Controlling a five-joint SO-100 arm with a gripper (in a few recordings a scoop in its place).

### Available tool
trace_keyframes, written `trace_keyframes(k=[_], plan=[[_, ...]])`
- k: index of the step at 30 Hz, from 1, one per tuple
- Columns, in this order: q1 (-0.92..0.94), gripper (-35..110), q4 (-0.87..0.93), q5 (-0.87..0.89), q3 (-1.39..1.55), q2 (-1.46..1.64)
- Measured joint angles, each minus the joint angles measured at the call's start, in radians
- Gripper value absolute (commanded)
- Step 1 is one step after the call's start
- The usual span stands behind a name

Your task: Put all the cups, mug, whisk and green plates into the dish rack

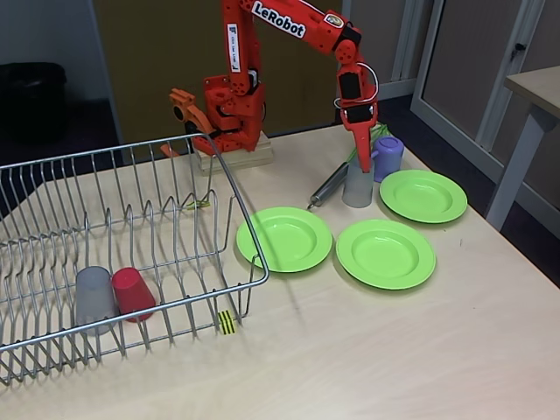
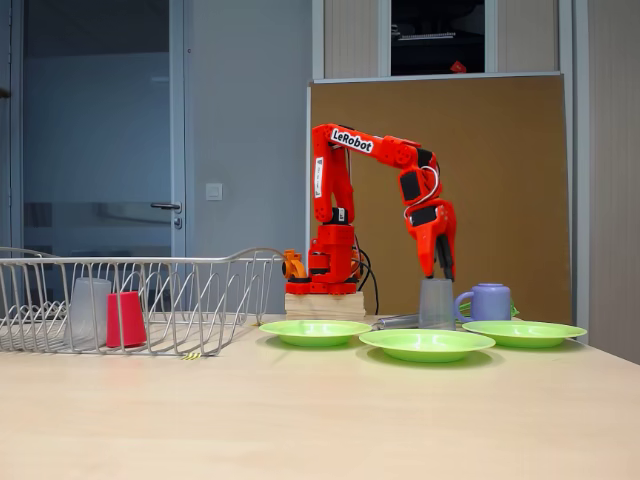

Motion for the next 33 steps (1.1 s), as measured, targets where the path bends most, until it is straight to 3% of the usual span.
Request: trace_keyframes(k=[9,19,24,33], plan=[[0.002,35,-0.109,-0.006,0.064,-0.006],[0.003,3,-0.126,-0.038,0.089,-0.005],[0.051,0,-0.124,-0.126,0.089,-0.002],[0.192,0,0.181,-0.402,-0.063,0.106]])
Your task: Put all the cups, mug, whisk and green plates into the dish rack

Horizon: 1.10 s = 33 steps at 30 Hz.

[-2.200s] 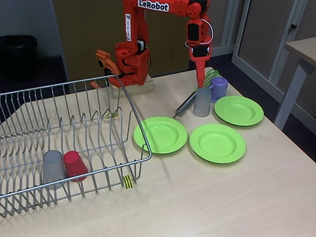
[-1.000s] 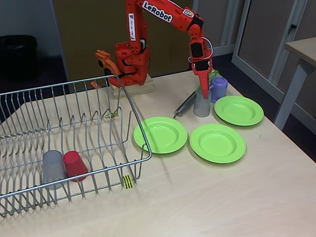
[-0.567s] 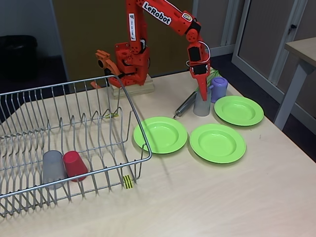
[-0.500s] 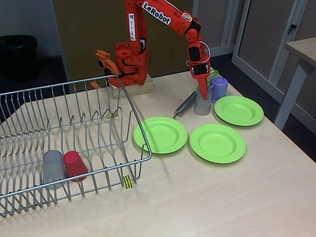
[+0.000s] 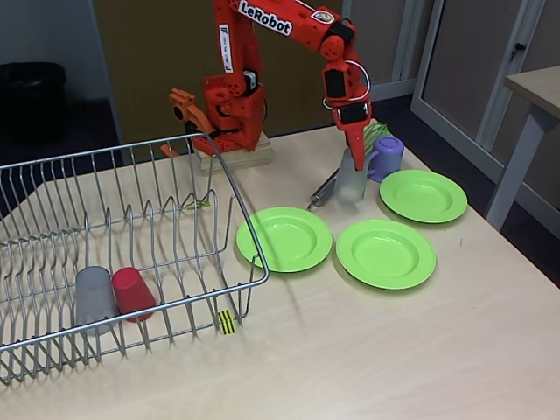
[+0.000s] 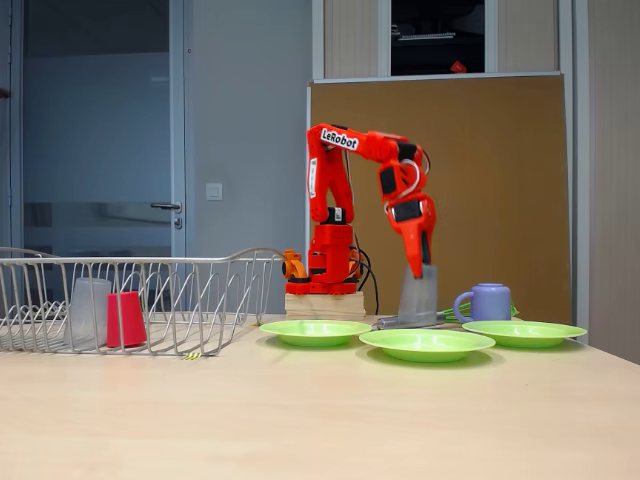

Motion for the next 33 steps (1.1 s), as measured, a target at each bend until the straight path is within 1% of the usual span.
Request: trace_keyframes(k=[4,8,14,19,25,28,33], plan=[[0.100,0,0.198,-0.179,-0.164,0.034],[0.262,0,0.347,-0.440,-0.362,0.034],[0.575,0,0.414,-0.933,-0.643,0.003],[0.796,0,0.437,-1.233,-0.795,-0.080],[1.003,0,0.419,-1.419,-0.936,-0.298],[1.062,0,0.403,-1.479,-1.005,-0.446],[1.109,0,0.396,-1.531,-1.134,-0.666]])
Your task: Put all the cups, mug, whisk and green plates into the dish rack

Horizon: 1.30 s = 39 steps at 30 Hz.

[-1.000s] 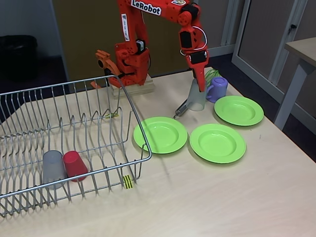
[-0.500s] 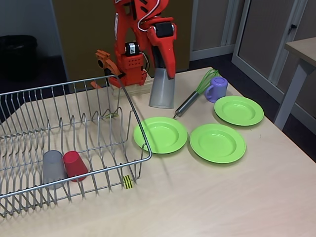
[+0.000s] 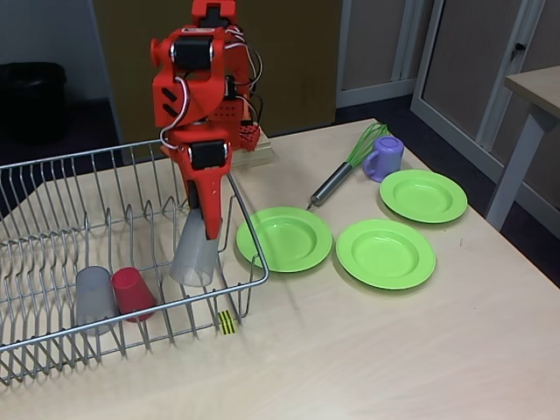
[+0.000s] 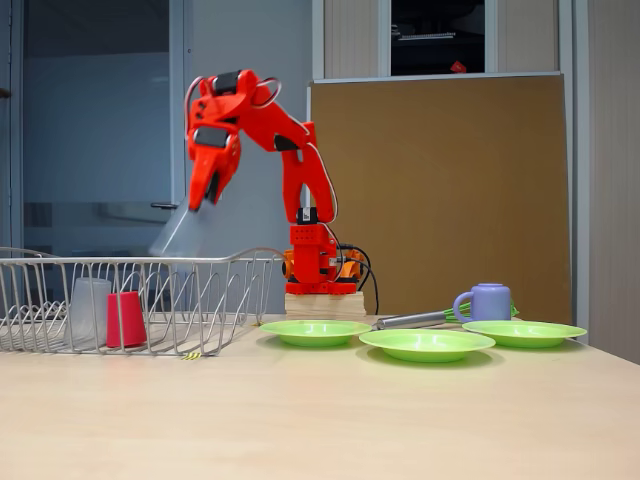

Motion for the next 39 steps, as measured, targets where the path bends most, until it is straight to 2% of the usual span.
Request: trace_keyframes(k=[14,29,39], plan=[[0.049,0,0.095,-0.058,-0.359,-0.374],[0.049,0,0.103,-0.058,-0.491,-0.546],[0.109,15,0.101,-0.058,-0.528,-0.565]])
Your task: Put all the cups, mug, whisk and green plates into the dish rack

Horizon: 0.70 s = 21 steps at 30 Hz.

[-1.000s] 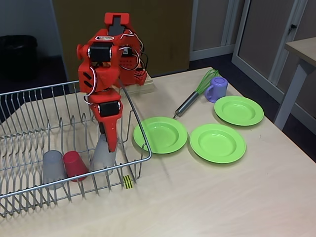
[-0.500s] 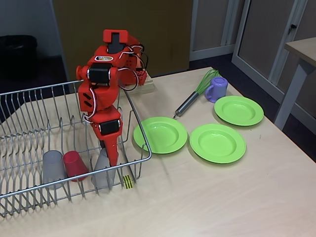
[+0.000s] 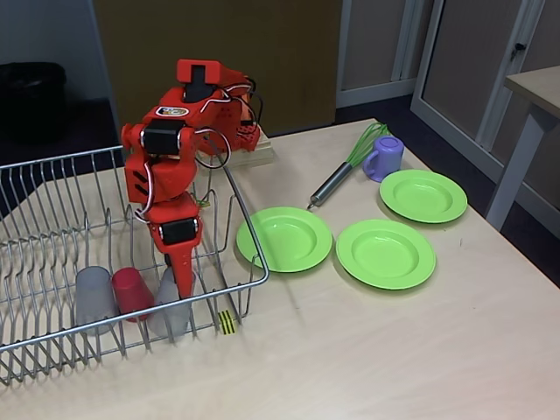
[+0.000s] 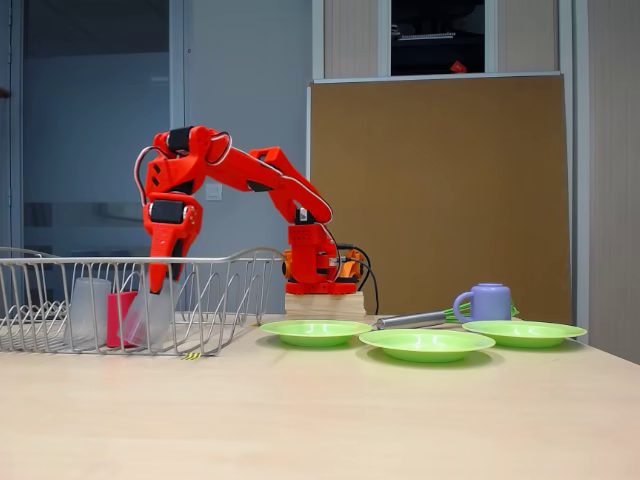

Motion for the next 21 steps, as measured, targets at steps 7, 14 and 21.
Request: trace_keyframes(k=[7,14,21], plan=[[0.020,22,0.012,-0.015,-0.034,-0.029],[0.023,35,0.046,-0.021,-0.049,-0.034],[0.023,38,0.049,-0.037,-0.072,-0.035]])
